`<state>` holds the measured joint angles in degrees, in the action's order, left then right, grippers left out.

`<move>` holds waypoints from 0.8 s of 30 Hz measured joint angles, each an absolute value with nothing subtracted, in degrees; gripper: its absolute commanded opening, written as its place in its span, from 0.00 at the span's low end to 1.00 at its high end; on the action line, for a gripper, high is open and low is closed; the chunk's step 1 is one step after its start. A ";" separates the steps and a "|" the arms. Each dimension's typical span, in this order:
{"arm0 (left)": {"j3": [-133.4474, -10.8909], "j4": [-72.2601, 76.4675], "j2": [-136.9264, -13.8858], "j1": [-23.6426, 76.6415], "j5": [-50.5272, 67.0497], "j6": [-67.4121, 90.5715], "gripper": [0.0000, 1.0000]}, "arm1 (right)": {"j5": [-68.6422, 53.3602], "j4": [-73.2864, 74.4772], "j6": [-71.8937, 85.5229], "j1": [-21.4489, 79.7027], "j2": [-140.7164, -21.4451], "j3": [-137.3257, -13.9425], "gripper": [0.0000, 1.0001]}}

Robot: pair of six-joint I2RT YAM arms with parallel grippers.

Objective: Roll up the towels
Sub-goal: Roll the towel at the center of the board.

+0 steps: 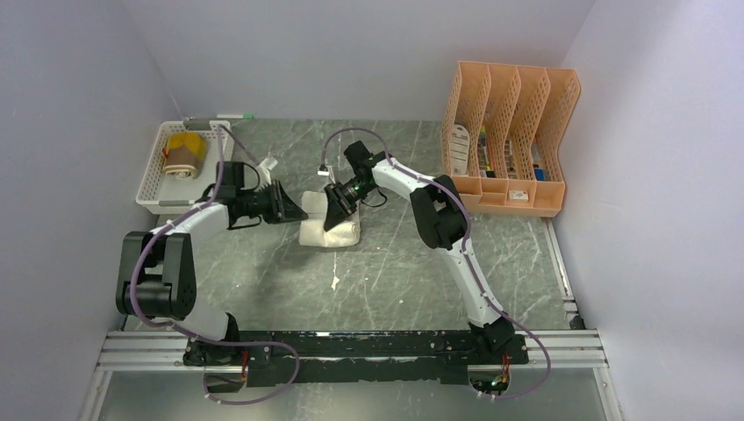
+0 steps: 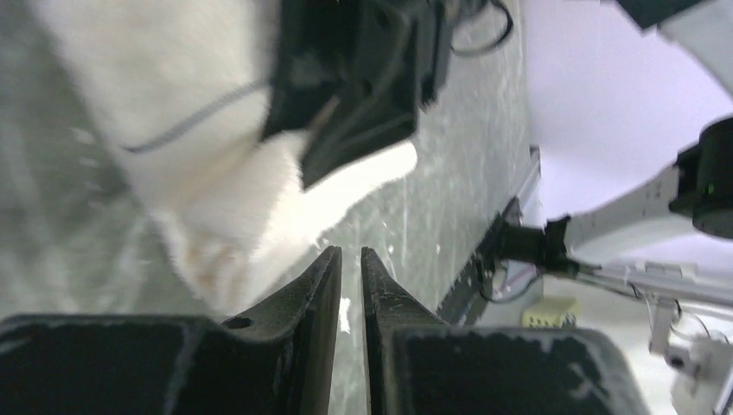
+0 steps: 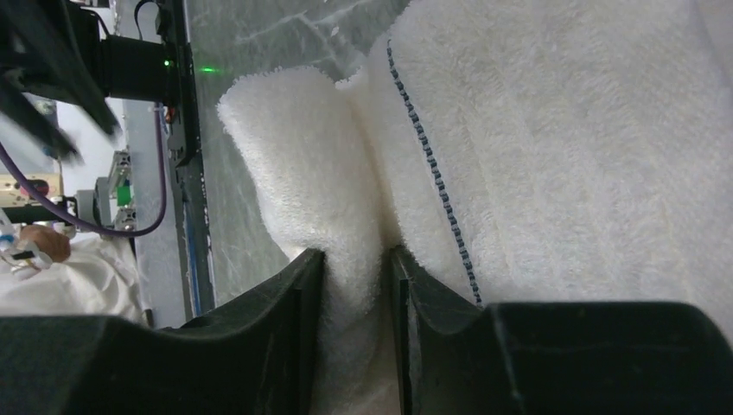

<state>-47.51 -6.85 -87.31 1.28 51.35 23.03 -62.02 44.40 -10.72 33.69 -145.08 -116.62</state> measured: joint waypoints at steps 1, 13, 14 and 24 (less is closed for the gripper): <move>-46.50 -6.33 -87.31 2.72 51.90 23.40 0.25 | -62.17 44.38 -10.59 33.69 -145.16 -116.62 0.35; -43.68 -1.91 -90.24 6.22 52.66 26.41 0.22 | -63.86 44.14 -9.30 33.10 -146.21 -117.32 0.41; -43.68 -1.91 -91.39 6.22 52.45 26.46 0.22 | -63.88 44.12 -9.26 33.08 -146.21 -117.32 0.41; -43.68 -2.11 -96.12 6.57 48.40 27.88 0.20 | -64.42 44.12 -8.19 33.08 -146.21 -117.71 0.69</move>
<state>-43.68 -2.11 -96.12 6.57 48.40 27.88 -64.42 44.12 -8.19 33.08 -146.21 -117.71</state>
